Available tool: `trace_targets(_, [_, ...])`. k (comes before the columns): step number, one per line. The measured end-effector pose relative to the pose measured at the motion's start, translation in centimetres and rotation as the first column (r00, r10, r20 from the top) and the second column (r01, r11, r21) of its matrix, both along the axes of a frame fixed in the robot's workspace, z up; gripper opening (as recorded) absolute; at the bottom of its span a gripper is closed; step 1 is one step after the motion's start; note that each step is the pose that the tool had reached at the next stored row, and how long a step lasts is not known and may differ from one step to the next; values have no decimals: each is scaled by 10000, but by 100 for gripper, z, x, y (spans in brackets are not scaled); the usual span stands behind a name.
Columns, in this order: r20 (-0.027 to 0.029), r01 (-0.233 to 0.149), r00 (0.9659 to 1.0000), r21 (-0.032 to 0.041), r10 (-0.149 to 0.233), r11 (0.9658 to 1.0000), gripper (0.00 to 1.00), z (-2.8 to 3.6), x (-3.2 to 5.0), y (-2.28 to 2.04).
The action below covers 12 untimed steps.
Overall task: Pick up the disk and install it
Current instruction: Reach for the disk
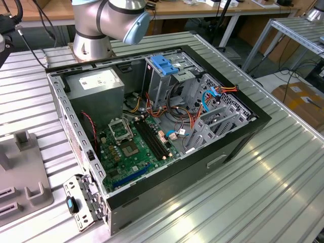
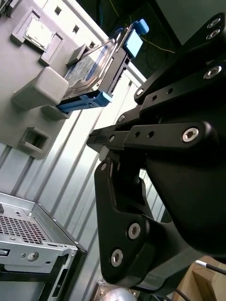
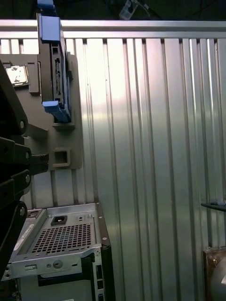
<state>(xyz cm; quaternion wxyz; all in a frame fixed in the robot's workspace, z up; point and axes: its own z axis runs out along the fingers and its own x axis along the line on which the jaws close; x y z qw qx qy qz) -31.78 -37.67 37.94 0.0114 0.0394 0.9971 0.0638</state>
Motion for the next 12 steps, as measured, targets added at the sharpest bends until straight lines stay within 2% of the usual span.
trace_targets(8, [0, -1, 10000, 0, 1, 10000, 11, -1, -90, 0])
trace_targets(12, [0, 0, 10000, 0, 0, 10000, 11, -1, -102, 0])
